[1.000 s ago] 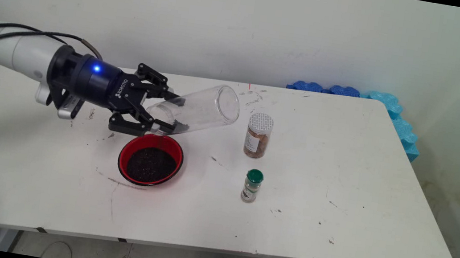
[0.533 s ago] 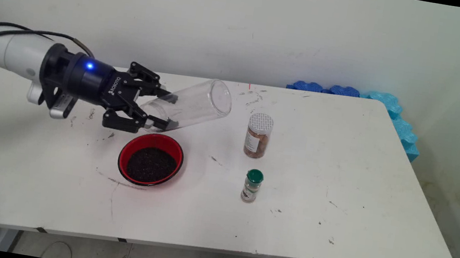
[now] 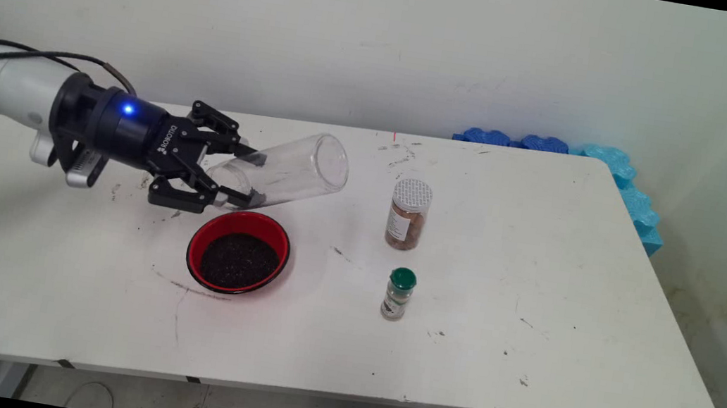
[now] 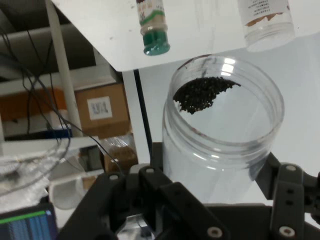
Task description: Pour the black seasoning powder in the red bowl
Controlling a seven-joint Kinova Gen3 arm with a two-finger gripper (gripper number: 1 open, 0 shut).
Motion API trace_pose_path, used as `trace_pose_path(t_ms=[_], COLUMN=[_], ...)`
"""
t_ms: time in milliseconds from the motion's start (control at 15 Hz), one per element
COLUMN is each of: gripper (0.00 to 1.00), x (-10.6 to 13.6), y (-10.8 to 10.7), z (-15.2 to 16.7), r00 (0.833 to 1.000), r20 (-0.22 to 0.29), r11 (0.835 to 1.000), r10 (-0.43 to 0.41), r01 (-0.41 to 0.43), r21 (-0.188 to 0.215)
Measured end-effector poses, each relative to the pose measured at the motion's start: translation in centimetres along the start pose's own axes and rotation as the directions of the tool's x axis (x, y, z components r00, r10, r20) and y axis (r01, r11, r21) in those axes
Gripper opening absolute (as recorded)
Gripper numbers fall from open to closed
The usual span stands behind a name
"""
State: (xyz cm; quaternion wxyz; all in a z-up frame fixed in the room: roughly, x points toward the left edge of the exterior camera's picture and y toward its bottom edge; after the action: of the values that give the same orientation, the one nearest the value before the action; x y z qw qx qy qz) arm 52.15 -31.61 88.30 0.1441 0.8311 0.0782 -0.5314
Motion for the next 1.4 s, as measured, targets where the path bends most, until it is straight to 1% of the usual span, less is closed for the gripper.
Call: trace_pose_path(t_ms=[200, 333, 533, 667, 733, 933, 1133, 1200, 1333, 1400], gripper=[0.0, 0.0, 0.0, 0.0, 0.0, 0.0, 0.0, 0.0, 0.0, 0.0], x=[0.0, 0.0, 0.0, 0.0, -0.1, -0.3, -0.5, -0.5, -0.7, -0.9], y=[0.2, 0.4, 0.9, 1.1, 1.2, 1.6, 2.1, 2.2, 2.5, 2.8], z=[-0.1, 0.0, 0.4, 0.6, 0.7, 1.1, 1.5, 1.6, 1.7, 1.8], r00=[0.998, 0.994, 0.981, 0.967, 0.956, 0.909, 0.853, 0.828, 0.772, 0.737], r20=[-0.007, -0.011, -0.016, -0.018, -0.018, -0.018, -0.013, -0.009, -0.002, 0.002], r11=[0.998, 0.994, 0.981, 0.967, 0.956, 0.908, 0.849, 0.824, 0.766, 0.731], r10=[0.063, 0.111, 0.195, 0.254, 0.292, 0.416, 0.522, 0.561, 0.635, 0.676], r01=[-0.063, -0.111, -0.194, -0.253, -0.291, -0.414, -0.519, -0.557, -0.63, -0.67], r21=[0.003, 0.007, 0.02, 0.033, 0.042, 0.071, 0.098, 0.109, 0.125, 0.133])
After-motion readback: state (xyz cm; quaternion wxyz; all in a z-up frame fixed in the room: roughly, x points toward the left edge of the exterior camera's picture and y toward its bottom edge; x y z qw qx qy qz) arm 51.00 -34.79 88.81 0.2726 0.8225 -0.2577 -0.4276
